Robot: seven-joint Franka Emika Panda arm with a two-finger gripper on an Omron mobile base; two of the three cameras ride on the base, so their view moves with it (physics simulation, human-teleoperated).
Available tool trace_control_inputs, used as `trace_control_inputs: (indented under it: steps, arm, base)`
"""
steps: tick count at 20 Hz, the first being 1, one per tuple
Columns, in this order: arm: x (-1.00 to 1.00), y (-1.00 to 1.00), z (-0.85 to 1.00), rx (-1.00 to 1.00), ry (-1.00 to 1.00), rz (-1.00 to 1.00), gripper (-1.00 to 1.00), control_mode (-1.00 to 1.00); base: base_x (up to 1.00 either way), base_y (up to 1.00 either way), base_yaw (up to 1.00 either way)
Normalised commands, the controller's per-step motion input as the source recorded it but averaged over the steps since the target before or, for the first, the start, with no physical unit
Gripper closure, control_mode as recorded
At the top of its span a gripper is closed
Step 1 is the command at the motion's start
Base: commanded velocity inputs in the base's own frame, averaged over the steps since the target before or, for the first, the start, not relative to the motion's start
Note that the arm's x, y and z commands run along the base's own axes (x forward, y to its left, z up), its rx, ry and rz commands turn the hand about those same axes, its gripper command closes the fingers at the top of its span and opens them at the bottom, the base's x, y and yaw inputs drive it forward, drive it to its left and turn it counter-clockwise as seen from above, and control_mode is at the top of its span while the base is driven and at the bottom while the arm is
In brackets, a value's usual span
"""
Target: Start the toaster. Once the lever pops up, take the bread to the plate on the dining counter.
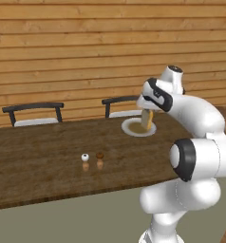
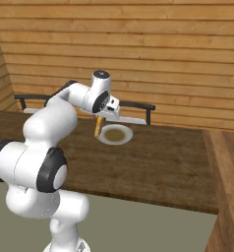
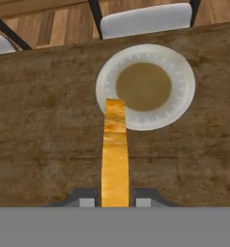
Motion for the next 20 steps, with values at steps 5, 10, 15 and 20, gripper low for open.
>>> trace_control_inputs:
  steps: [5, 10, 15, 20]
  arm:
    - [0.54, 0.00, -0.48, 0.01, 0.00, 0.00, 1.00, -1.00]
    - [0.67, -0.02, -0.29, 0.04, 0.00, 0.00, 1.00, -1.00]
    - [0.59, -0.06, -0.22, 0.06, 0.00, 0.00, 1.00, -1.00]
    - [0.44, -0.05, -0.20, 0.07, 0.02, 0.01, 1.00, -1.00]
  base:
    - [0.00, 0.00, 0.00]
    - [0.00, 0.00, 0.00]
    - [0.00, 0.00, 0.00]
    - [0.00, 0.00, 0.00]
